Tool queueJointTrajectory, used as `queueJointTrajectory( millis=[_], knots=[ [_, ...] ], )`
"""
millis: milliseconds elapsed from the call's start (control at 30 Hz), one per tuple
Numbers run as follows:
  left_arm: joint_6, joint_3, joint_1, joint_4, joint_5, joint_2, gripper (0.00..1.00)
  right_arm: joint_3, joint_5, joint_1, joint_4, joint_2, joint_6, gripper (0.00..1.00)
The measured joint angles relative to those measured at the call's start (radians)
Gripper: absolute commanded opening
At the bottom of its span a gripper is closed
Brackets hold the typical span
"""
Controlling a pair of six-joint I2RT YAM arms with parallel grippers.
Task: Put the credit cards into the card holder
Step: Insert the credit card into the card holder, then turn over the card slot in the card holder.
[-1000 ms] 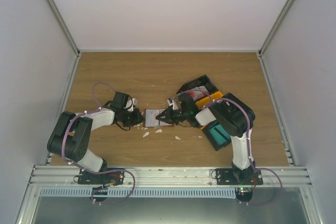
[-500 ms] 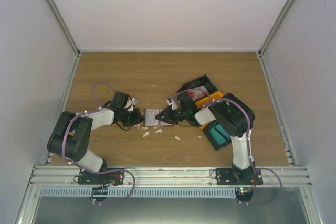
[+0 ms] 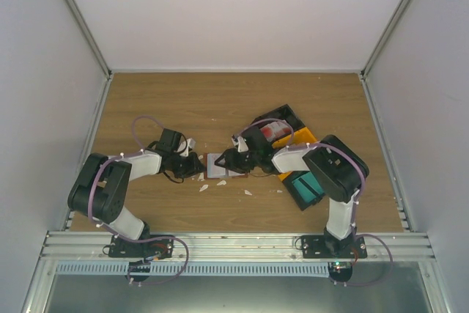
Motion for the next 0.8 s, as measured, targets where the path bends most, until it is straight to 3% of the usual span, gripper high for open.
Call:
queueJointTrajectory(
  millis=[267, 533, 800],
  knots=[
    [-0.001, 0.0, 0.0, 0.0, 0.008, 0.002, 0.16, 0.028, 0.083, 0.008, -0.122, -0.05, -0.041, 0.57],
    [-0.013, 0.0, 0.0, -0.033, -0.021, -0.071, 0.29, 0.024, 0.175, 0.012, -0.224, -0.161, -0.082, 0.41],
    [-0.027, 0.004, -0.001, -0.051, -0.046, -0.169, 0.33, 0.139, 0.33, 0.089, -0.444, -0.124, -0.169, 0.33]
  ],
)
